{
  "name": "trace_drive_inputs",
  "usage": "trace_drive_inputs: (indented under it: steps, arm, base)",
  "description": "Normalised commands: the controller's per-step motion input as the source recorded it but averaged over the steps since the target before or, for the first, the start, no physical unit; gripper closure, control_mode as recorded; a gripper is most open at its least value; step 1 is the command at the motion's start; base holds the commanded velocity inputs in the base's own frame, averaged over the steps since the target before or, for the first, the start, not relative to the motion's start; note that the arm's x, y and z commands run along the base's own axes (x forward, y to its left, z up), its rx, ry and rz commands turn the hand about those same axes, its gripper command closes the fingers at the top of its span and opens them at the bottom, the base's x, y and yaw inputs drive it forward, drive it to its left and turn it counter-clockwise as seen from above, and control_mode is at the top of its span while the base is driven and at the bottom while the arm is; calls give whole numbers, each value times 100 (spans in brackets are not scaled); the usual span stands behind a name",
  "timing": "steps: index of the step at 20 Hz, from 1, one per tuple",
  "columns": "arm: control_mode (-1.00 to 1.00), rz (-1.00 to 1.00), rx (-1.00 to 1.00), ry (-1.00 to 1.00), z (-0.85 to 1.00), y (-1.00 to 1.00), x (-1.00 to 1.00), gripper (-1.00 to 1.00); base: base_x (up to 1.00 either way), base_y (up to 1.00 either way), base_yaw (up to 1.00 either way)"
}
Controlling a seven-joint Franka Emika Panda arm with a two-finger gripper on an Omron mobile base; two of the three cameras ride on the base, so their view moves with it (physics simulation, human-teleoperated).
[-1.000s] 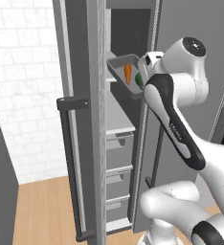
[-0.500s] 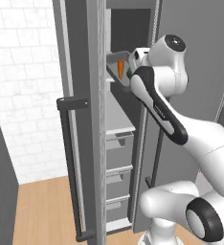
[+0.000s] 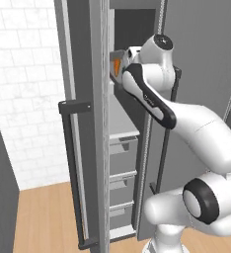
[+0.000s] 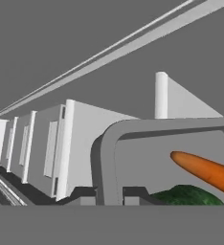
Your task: Take the meat container that has the chicken drumstick and place it on the second highest rack of the freezer. Then take the vegetable container that has the carrot and broccoli and place it on the highest rack of the freezer.
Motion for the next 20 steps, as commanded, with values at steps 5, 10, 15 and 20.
trace_drive_inputs:
  steps: [5, 10, 15, 20]
  arm:
    - [-100, 0, 0, 0, 0, 14, 64, 100]
    - [-100, 0, 0, 2, 0, 11, 66, 100]
    - [-100, -1, 0, 4, -6, 9, 63, 100]
    - [-100, 0, 0, 4, -15, 11, 59, 100]
  base:
    - [0, 0, 0]
    - [0, 0, 0]
    - [0, 0, 0]
    - [0, 0, 0]
